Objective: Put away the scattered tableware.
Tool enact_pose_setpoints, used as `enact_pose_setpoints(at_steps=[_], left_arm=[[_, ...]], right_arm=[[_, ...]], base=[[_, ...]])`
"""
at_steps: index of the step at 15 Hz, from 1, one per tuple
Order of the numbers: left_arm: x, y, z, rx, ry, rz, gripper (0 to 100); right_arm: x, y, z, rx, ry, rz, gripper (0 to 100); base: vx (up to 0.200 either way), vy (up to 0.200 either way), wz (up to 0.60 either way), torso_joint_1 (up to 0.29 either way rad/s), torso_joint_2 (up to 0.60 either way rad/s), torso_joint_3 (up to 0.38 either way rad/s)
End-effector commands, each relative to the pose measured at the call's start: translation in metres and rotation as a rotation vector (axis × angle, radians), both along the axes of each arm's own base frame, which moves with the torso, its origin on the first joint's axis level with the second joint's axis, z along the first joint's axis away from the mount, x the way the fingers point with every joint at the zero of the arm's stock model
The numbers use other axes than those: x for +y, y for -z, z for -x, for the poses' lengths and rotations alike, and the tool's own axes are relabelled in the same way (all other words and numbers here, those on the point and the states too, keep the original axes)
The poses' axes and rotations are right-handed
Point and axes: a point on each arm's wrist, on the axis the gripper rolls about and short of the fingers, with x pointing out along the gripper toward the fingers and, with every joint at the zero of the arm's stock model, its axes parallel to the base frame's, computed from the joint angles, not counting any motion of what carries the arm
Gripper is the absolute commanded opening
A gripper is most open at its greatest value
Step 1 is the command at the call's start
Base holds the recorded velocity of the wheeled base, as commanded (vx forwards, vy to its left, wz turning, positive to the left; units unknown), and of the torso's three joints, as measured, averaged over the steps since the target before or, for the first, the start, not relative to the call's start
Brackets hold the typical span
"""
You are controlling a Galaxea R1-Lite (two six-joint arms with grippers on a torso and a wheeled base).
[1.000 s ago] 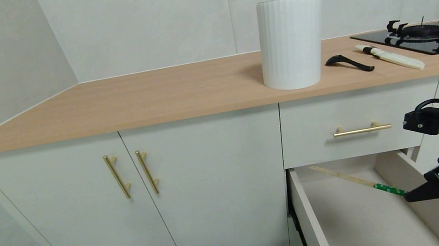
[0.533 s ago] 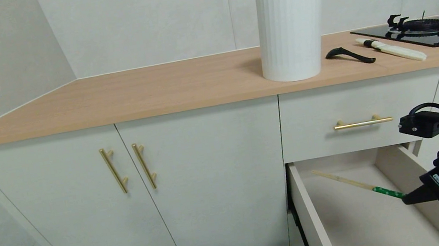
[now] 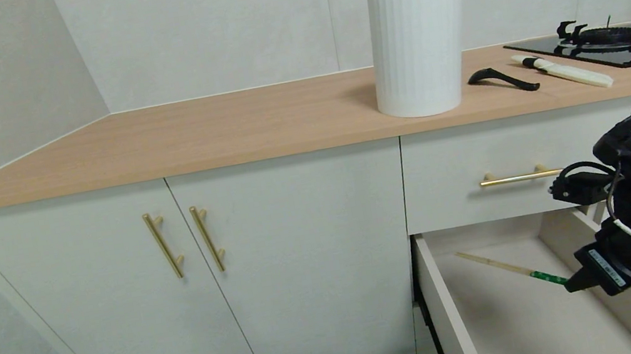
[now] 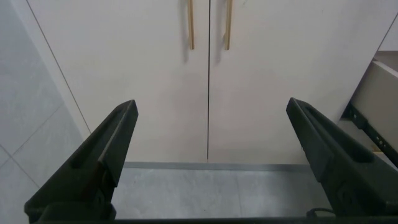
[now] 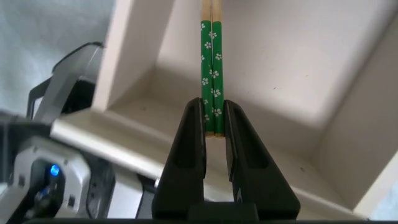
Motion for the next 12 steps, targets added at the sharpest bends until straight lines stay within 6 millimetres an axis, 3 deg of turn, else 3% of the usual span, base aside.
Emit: enact_pose_setpoints(at_steps=[1,6,12], left_arm=[[0.000,0.000,0.000,0.000,-0.001,0.001,100],[0.000,0.000,0.000,0.000,-0.001,0.001,100],[0.000,0.000,0.000,0.000,-0.001,0.001,100]], right_arm=[[0.003,0.028,-0.023,0.079,0.053,0.016,0],[0.018,0.086,-0.069,0.184,0.188,0.041,0],[0.040,0.137,-0.085,0.232,0.226,0.039,0]], base=[[0.000,0.000,0.00,0.000,0.00,0.000],[0.000,0.000,0.00,0.000,0.00,0.000],[0.000,0.000,0.00,0.000,0.00,0.000]])
